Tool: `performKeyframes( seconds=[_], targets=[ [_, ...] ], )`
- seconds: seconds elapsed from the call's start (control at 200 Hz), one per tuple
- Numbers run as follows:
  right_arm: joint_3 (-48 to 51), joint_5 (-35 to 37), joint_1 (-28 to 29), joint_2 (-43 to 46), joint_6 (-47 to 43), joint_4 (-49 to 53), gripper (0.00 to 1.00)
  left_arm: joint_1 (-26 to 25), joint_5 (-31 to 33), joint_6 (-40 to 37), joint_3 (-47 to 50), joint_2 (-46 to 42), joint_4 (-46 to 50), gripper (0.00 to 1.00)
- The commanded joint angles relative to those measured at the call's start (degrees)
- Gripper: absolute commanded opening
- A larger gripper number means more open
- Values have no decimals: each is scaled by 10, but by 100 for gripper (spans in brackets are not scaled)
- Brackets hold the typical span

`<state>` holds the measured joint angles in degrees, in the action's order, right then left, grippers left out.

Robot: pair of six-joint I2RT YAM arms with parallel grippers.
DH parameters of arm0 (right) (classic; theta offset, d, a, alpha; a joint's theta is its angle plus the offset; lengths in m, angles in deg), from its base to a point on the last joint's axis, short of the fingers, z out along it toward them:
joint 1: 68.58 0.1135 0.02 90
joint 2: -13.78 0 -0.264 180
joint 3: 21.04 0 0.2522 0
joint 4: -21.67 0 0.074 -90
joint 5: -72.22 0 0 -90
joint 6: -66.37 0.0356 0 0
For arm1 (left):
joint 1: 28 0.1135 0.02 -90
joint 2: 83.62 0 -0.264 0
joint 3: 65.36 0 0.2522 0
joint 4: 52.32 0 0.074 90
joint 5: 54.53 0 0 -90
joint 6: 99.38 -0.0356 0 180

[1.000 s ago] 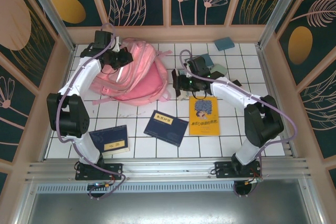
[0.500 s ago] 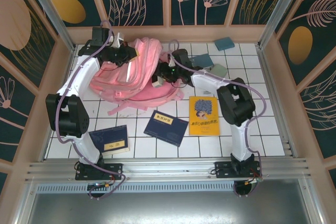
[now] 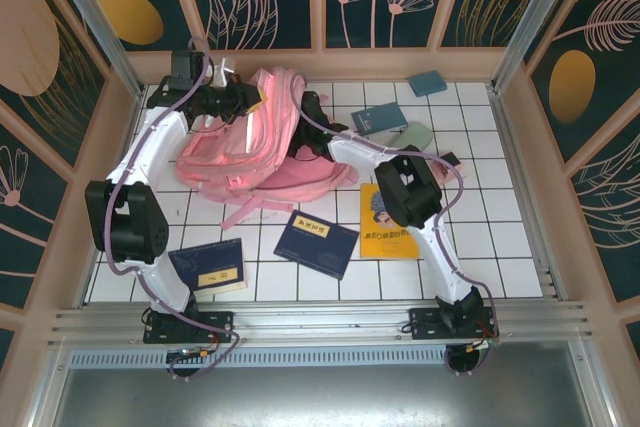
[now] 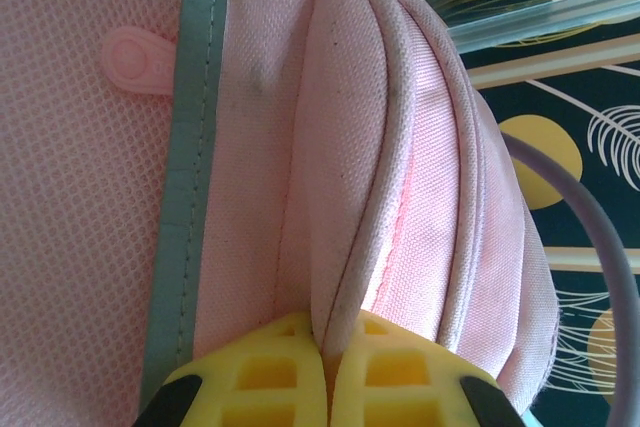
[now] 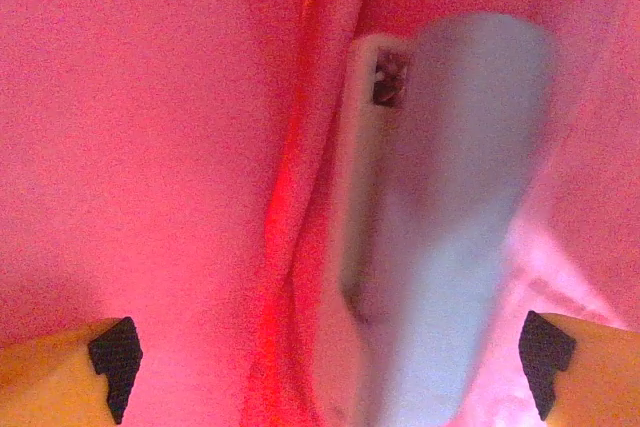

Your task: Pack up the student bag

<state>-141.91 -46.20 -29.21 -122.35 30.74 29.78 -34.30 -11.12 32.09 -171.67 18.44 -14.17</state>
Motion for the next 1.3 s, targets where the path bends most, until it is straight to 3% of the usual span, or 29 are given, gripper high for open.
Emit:
performKeyframes(
  seconds=[0.0, 0.385, 0.686, 0.806, 0.871, 0.986, 1.296],
  targets=[
    [31, -10, -5, 47, -7, -31, 99, 2, -32, -3, -12, -33, -54, 0],
    [214, 24, -44, 182, -64, -108, 99, 18, -16, -4, 7, -35, -61, 0],
    [336, 129, -95, 356, -171, -50, 99, 18, 61, -4, 103, -99, -107, 0],
    [323, 237, -146, 393, -195, 73, 97, 18, 69, 17, 155, -114, -157, 0],
    [270, 338, -164, 377, -200, 193, 98, 18, 79, 26, 177, -121, -175, 0],
    [206, 435, -198, 352, -194, 332, 99, 18, 92, 29, 192, -133, -192, 0],
    [210, 450, -304, 370, -174, 470, 99, 18, 86, 36, 230, -156, -225, 0]
  ],
)
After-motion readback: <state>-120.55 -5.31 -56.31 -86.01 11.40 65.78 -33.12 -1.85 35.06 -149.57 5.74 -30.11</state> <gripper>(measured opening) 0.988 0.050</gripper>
